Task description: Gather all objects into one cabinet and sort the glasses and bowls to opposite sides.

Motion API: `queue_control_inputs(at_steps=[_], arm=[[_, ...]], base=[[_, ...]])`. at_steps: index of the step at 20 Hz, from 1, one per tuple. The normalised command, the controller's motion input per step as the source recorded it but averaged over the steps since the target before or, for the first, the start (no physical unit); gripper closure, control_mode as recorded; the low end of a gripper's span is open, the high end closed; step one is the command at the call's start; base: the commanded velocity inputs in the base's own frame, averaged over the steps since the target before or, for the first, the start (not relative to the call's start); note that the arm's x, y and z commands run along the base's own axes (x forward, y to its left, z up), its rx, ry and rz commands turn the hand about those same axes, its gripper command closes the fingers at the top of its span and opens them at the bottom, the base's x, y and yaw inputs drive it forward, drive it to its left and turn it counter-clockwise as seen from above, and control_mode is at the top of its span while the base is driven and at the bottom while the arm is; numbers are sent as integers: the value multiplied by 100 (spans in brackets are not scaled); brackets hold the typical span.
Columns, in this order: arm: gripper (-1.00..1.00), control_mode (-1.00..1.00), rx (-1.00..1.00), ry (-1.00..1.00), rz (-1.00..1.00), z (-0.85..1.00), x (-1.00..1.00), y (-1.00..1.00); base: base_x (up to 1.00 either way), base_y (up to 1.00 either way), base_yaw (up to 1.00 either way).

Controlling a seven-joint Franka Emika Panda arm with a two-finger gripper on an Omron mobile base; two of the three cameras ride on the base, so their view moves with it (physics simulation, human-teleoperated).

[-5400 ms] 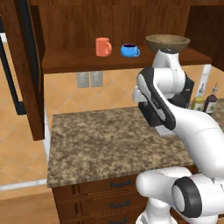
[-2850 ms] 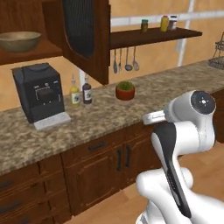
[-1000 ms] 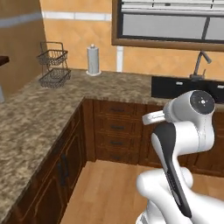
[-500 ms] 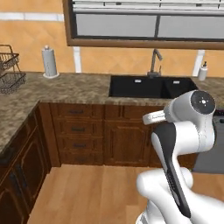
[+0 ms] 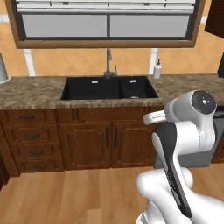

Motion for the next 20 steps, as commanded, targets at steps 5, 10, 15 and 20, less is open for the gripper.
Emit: queue_control_inputs(at_steps=[5,10,15,20], arm=[[-100,100,0,0,0,0,0,0],[-100,100,0,0,0,0,0,0],[-100,100,0,0,0,0,0,0],[-100,100,0,0,0,0,0,0]], base=[[12,-95,-32],[21,-94,-34],[60,-64,-49],[55,-43,-43]])
